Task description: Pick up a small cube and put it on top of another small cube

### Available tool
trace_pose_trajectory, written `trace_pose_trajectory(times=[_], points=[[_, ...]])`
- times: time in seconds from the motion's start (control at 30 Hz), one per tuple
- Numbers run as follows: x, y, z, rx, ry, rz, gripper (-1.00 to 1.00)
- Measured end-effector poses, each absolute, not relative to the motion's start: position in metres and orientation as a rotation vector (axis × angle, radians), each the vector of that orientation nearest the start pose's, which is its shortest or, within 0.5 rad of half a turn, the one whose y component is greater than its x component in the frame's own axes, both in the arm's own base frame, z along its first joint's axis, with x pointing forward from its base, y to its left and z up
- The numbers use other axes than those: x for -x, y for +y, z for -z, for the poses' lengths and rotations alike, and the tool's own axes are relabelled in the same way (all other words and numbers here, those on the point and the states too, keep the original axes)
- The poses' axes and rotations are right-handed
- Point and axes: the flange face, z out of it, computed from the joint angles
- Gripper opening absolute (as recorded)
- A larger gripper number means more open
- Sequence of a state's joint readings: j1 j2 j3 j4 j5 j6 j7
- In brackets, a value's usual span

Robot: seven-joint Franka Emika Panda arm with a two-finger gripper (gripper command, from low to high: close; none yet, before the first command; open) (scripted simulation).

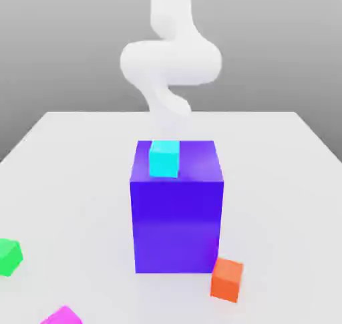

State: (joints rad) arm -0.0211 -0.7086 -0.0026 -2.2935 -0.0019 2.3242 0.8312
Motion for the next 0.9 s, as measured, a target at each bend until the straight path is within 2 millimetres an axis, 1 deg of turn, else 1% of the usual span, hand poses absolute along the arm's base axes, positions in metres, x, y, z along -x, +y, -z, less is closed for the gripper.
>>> trace_pose_trajectory(times=[0.1,0.23,0.37,0.47,0.6,0.7,0.8,0.9], points=[[-0.417,-0.023,-0.647,2.461,1.222,0.869,0.00],[-0.459,-0.043,-0.593,2.467,1.361,0.751,0.00],[-0.493,-0.066,-0.534,2.462,1.500,0.630,0.00],[-0.513,-0.084,-0.486,2.451,1.604,0.538,0.00],[-0.531,-0.111,-0.419,2.422,1.749,0.413,0.00],[-0.537,-0.130,-0.366,2.394,1.856,0.317,0.00],[-0.539,-0.144,-0.312,2.368,1.949,0.219,0.00],[-0.535,-0.159,-0.257,2.332,2.046,0.119,0.00]])
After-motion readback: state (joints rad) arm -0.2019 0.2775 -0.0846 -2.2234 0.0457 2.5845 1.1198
